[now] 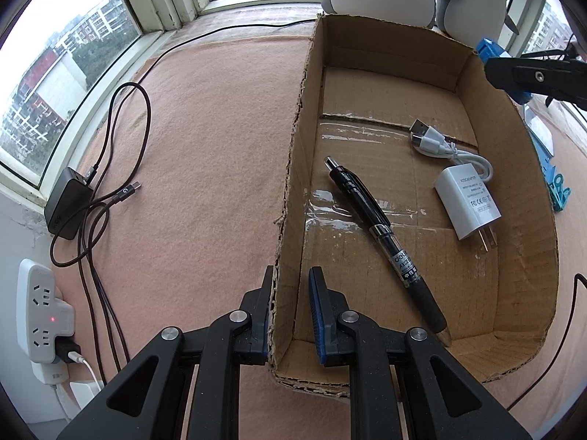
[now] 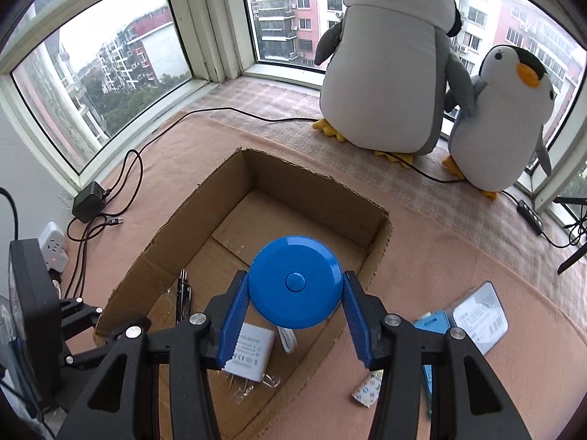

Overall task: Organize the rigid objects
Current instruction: 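Carry the tape measure with the right gripper and release it into the box, then move the open right gripper back to the blue clothespins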

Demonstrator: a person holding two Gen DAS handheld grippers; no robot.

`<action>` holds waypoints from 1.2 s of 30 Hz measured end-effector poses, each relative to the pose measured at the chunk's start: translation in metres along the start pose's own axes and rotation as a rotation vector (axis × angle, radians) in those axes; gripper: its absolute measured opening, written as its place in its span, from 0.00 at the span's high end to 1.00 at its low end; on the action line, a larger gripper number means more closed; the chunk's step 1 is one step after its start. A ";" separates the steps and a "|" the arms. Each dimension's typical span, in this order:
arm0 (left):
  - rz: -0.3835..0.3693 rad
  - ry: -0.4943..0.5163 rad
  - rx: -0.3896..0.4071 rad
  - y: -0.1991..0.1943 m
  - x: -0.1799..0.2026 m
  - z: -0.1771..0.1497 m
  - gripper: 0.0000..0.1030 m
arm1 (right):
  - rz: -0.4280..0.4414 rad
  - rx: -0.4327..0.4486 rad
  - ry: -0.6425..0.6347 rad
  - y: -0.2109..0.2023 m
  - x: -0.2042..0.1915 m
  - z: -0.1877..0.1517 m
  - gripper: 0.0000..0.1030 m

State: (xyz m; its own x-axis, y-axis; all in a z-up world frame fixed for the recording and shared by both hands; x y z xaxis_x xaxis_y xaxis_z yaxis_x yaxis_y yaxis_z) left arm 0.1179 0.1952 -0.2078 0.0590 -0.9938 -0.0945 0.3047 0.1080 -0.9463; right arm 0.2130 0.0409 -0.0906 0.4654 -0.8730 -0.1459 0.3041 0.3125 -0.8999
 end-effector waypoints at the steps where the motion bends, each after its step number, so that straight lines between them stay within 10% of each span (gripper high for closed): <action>1: 0.000 0.001 0.000 0.000 0.000 0.000 0.84 | -0.003 0.000 -0.004 0.002 0.000 0.001 0.55; 23: 0.003 0.004 -0.001 0.002 0.001 -0.001 0.84 | -0.029 0.032 -0.008 -0.006 0.008 0.008 0.42; 36: 0.007 -0.001 0.005 0.000 0.002 -0.002 0.84 | 0.009 0.045 0.173 -0.064 0.074 -0.048 0.42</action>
State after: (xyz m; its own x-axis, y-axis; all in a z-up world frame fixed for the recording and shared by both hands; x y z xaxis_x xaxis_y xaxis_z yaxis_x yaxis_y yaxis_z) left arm 0.1164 0.1933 -0.2085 0.0623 -0.9930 -0.1007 0.3091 0.1152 -0.9440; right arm 0.1879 -0.0617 -0.0633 0.3196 -0.9204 -0.2253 0.3393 0.3332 -0.8797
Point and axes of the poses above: each gripper's, at about its wrist camera, not at the fingertips, and y roughly the way its jaws point, x to its right, z to its top, the point moved 2 cm from there along y, roughly the way its jaws point, and after that the axes turned 7 degrees about y, right-handed, at the moved point
